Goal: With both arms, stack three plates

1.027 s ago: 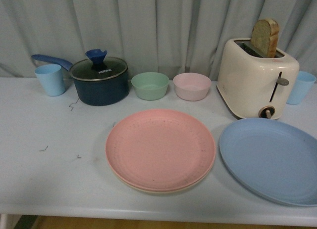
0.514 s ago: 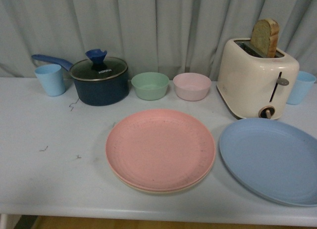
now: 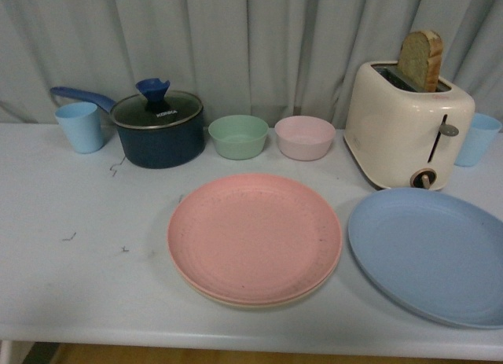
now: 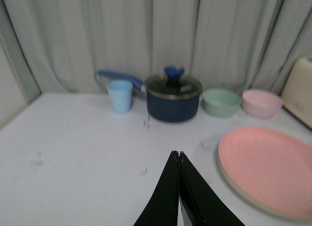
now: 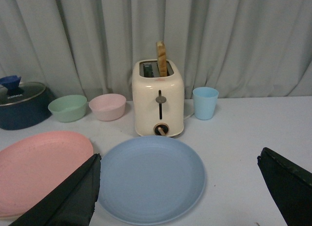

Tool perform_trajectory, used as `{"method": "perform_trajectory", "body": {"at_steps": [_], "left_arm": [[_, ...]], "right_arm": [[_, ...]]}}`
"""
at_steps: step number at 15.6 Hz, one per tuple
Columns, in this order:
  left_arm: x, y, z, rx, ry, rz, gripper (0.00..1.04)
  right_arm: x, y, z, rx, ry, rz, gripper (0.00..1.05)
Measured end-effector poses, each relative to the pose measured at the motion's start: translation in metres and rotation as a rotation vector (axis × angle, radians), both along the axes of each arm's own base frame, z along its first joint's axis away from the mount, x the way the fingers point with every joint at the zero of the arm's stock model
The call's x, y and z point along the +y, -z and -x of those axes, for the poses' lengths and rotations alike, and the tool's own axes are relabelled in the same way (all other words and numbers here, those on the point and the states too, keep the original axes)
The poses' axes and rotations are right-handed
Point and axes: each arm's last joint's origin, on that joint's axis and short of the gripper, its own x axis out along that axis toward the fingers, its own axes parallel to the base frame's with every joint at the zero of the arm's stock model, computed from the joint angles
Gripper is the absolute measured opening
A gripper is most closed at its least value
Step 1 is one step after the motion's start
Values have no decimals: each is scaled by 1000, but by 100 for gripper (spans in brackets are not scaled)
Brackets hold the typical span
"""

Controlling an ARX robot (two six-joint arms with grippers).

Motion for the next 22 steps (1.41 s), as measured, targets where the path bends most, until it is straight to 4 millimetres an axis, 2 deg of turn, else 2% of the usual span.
{"method": "perform_trajectory", "body": {"at_steps": [1, 4, 5, 8, 9, 10, 11, 12, 14, 17, 18, 20, 22], "left_arm": [[0, -1, 6, -27, 1, 0, 2], [0, -1, 6, -32, 2, 0, 2], [0, -1, 6, -30, 2, 0, 7], [0, -1, 6, -31, 2, 0, 44], [0, -1, 6, -31, 1, 0, 57], [0, -1, 6, -32, 2, 0, 68], [0, -1, 6, -31, 2, 0, 89], [0, -1, 6, -31, 2, -1, 100], [0, -1, 6, -31, 2, -1, 98], [0, -1, 6, -31, 2, -1, 98], [0, -1, 6, -31, 2, -1, 98], [0, -1, 6, -31, 2, -1, 98], [0, -1, 6, -31, 2, -1, 98]], "right_arm": [[0, 0, 0, 0, 1, 0, 98], [0, 0, 0, 0, 0, 0, 98], [0, 0, 0, 0, 0, 0, 98], [0, 0, 0, 5, 1, 0, 98], [-2, 2, -2, 187, 25, -3, 98], [-8, -4, -11, 276, 65, -14, 98], [-25, -23, -32, 310, 125, -48, 98], [-37, -32, -50, 362, 147, -75, 98], [-60, -32, -90, 488, 157, -139, 98], [-81, -24, -162, 619, 118, -151, 98], [-85, -14, -186, 684, 103, -150, 98], [-84, 12, -218, 824, 60, -166, 98], [-84, 29, -247, 908, 39, -165, 98]]}}
